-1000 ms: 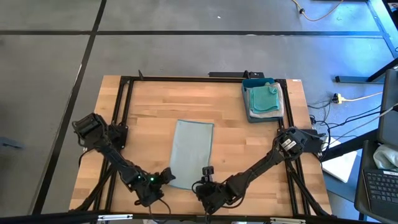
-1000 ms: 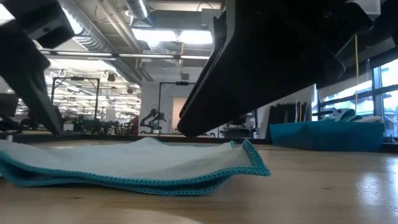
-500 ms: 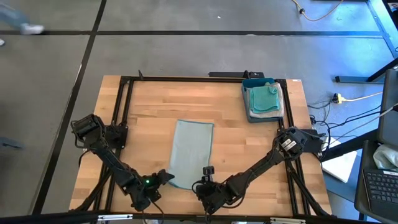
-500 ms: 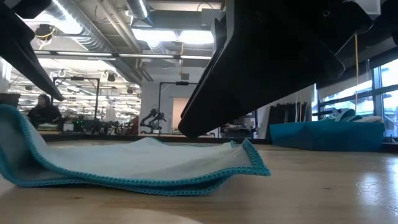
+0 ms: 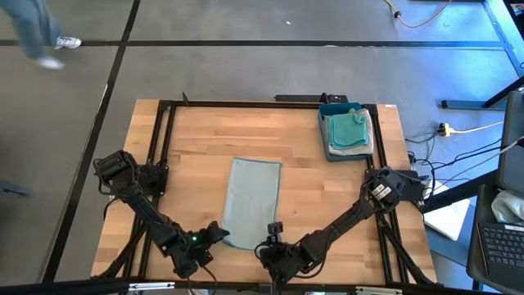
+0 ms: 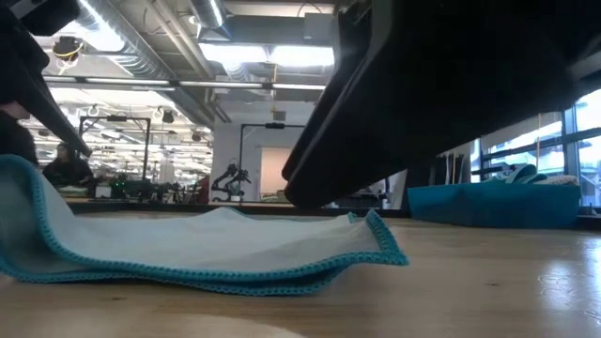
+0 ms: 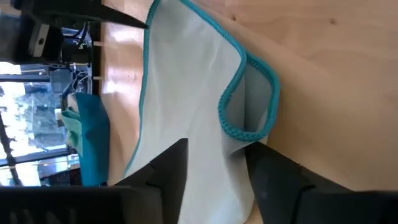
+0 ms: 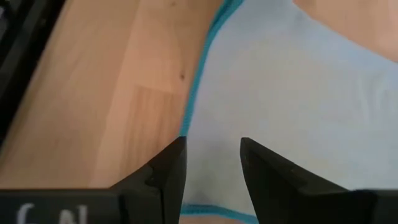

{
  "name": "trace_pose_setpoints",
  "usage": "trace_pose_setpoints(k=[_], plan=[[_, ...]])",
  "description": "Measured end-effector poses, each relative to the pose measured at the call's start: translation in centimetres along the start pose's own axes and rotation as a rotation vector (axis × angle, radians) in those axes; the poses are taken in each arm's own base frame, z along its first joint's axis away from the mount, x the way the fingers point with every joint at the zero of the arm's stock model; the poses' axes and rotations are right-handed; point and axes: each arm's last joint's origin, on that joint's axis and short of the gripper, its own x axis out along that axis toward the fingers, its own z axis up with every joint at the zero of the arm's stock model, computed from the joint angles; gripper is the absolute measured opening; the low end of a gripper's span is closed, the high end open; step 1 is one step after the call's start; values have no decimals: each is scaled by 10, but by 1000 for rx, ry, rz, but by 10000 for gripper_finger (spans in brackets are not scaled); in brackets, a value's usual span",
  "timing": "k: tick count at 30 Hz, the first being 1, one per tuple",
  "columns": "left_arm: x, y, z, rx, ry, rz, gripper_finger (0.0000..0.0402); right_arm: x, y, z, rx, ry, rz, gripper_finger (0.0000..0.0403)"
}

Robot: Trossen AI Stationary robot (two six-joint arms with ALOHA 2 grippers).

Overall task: Fold microfiber towels
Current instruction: Fold the light blue microfiber cloth

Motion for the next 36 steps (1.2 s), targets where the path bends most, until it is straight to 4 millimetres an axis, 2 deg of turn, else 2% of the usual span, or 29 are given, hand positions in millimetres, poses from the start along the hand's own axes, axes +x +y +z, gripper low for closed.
trace_pose_setpoints(k=[8, 13, 20, 24, 26, 31, 36], plan=[[0, -4, 2, -54, -62, -141, 52, 0, -1, 0, 24, 0, -1, 154], [-1, -4, 3, -75, -69, -162, 6, 0, 0, 0, 29, 0, -1, 154], [-1, -2, 4, -85, -58, -123, 1, 0, 0, 0, 30, 9, 22, 154], [-2, 5, 11, -107, -59, -77, 1, -2, 1, -6, -4, 72, 40, 154], [-4, 10, 15, -107, -45, -40, 1, -6, 2, -7, -30, 102, 30, 154], [-1, 29, 22, -106, 22, 36, 0, -19, 7, 8, -75, 49, 53, 154], [1, 47, 26, -128, 77, 127, 0, -20, 10, 6, -43, 49, 45, 154]])
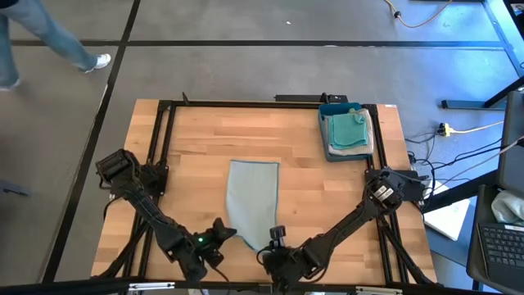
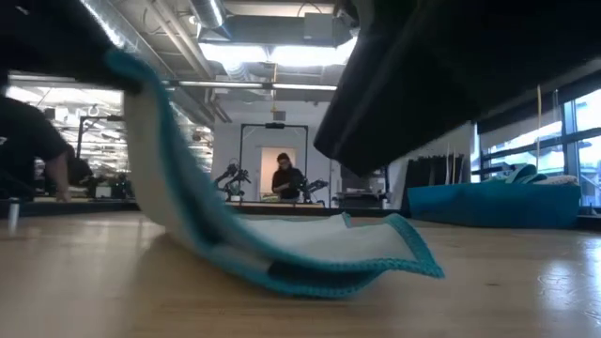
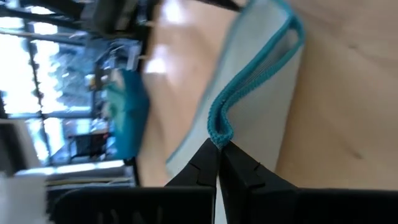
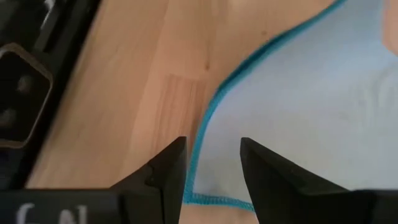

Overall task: Fold microfiber towels
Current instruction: Fold the light blue microfiber cloth

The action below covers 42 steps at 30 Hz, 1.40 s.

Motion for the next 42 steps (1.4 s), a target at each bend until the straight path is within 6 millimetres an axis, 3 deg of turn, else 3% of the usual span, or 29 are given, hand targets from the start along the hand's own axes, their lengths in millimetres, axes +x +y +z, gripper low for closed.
trace_pose_setpoints(k=[9, 21, 30, 37, 42], plan=[[6, 21, 8, -23, 55, 83, 0, 3, 0, -3, 190, -1, -38, 161], [2, 40, 4, -41, 96, 157, 0, 12, 1, -11, 209, 30, -94, 272], [-3, 47, 3, -104, 79, 155, 0, 20, -2, -15, 142, -1, -231, 268], [-2, 47, 2, -102, 81, 154, 0, 51, 16, -19, 148, -60, -157, 262], [-3, 47, 2, -97, 81, 150, 0, 55, 20, -23, 187, -89, -207, 261]])
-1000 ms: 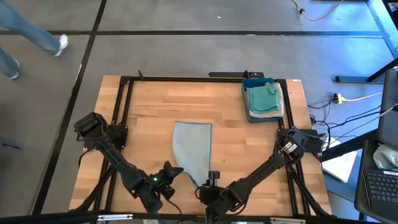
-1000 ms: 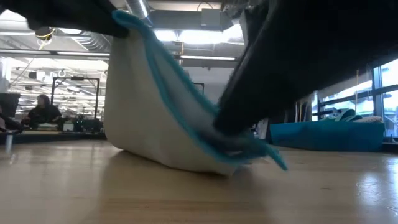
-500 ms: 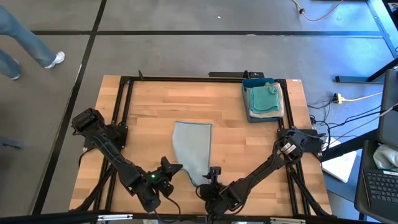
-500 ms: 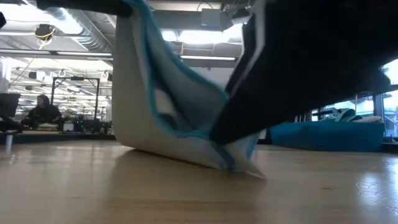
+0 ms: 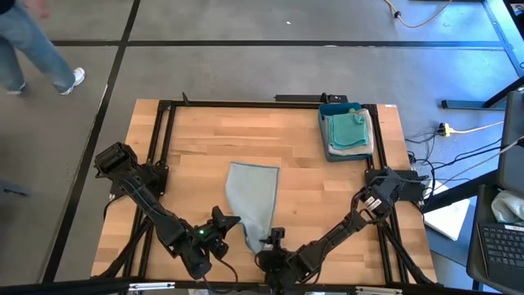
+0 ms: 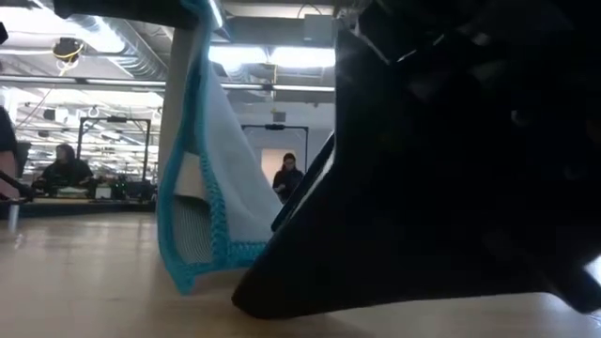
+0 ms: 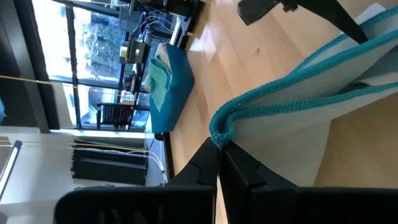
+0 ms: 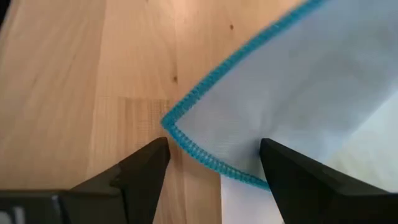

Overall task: Fold microfiber towels
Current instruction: Fold the light blue microfiber cloth

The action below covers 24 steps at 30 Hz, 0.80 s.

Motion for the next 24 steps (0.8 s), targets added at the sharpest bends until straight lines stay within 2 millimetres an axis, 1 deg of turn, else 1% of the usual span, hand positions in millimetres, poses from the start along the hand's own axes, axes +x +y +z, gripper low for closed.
trace_pose_setpoints(k=[6, 10, 18, 24], plan=[[-2, -1, 0, 3, -3, -3, 0, -2, 0, -1, -37, -16, -35, 261], [-1, 0, 0, -14, 1, 5, 0, 1, -4, 1, -18, -11, -37, 261], [-5, -1, 0, -12, -5, 22, 0, 2, -4, 3, -8, -31, -41, 261], [-2, 0, -2, -56, 11, 26, 0, 3, -6, 7, 15, -52, -41, 261]])
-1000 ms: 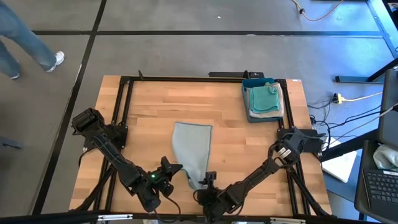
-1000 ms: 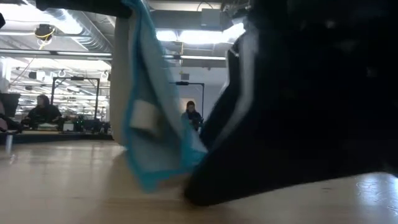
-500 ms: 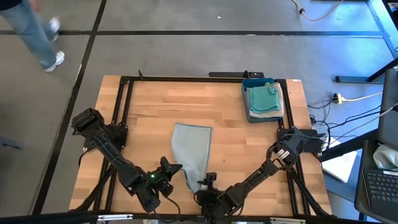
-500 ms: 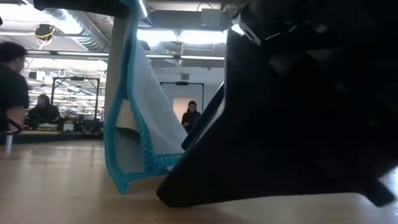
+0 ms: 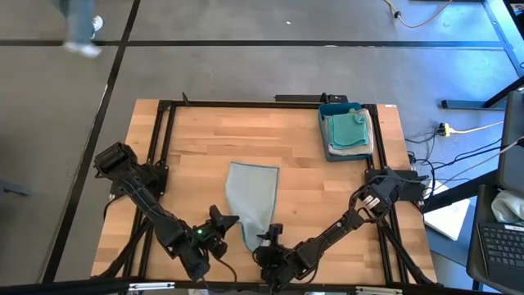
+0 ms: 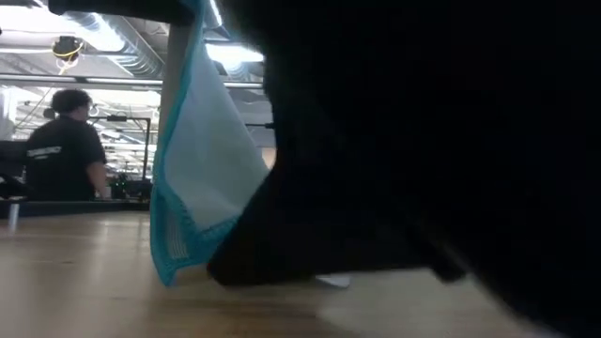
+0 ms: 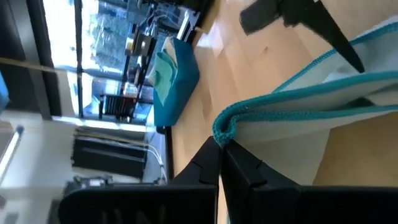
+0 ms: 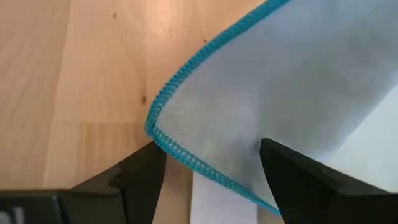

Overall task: Fold microfiber towels
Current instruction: Fold the light blue microfiber cloth

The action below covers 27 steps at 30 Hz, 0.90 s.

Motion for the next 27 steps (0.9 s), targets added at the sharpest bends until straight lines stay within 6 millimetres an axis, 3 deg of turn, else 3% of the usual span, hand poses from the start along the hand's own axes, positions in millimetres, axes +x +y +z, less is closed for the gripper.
trace_pose_setpoints(k=[3, 7, 11, 14, 18, 22, 27], plan=[[13, 5, -7, -50, 60, 33, 0, -8, -4, 8, -12, -37, -30, 261], [54, 24, -29, -169, 237, 79, 0, -23, -9, 20, -45, -114, -112, 261], [100, 44, -74, -340, 506, 42, 0, -29, -12, 26, -46, -131, -128, 261], [120, 48, -107, -400, 659, 25, 0, -29, -12, 25, -49, -123, -116, 261], [129, 46, -122, -424, 709, 1, 0, -29, -13, 22, -79, -96, -119, 261], [130, 42, -119, -422, 677, -34, 0, -26, -18, 15, -134, -40, -148, 261], [123, 37, -111, -411, 635, -52, 0, 6, -44, -5, -121, 19, -247, 261]])
